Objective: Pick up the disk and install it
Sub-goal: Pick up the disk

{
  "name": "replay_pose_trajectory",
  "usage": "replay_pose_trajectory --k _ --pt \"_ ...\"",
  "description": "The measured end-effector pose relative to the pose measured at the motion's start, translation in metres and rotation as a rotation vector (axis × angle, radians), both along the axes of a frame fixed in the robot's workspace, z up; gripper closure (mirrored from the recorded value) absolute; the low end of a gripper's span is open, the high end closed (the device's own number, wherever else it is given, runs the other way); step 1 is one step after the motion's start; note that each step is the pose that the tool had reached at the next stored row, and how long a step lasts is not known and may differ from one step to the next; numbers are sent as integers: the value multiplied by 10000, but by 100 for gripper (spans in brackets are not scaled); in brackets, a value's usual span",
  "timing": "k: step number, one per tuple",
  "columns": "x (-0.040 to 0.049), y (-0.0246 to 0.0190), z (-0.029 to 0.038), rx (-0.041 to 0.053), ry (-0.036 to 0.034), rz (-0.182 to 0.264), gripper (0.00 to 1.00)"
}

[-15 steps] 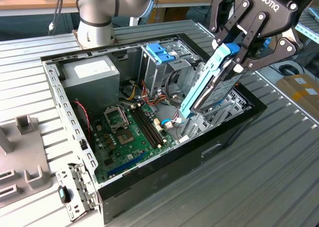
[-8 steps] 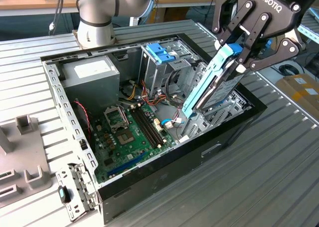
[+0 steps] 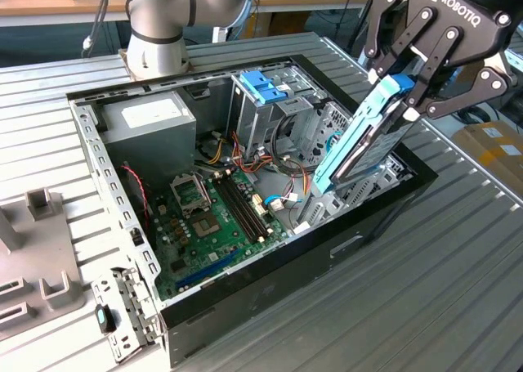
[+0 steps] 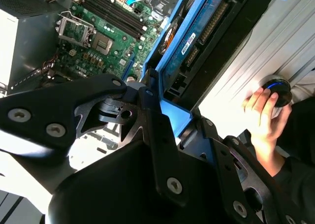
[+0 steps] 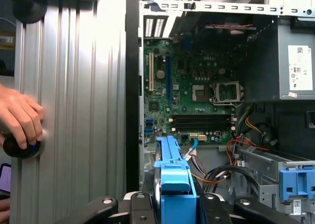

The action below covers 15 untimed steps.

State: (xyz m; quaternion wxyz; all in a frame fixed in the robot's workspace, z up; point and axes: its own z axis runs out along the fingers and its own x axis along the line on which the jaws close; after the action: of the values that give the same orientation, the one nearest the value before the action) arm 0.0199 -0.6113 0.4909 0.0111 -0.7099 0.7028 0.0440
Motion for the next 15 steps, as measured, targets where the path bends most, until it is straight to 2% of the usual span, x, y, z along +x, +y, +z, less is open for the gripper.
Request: replay_pose_trajectory --k 15 --pt "149 -6 -17 1 0 0 63"
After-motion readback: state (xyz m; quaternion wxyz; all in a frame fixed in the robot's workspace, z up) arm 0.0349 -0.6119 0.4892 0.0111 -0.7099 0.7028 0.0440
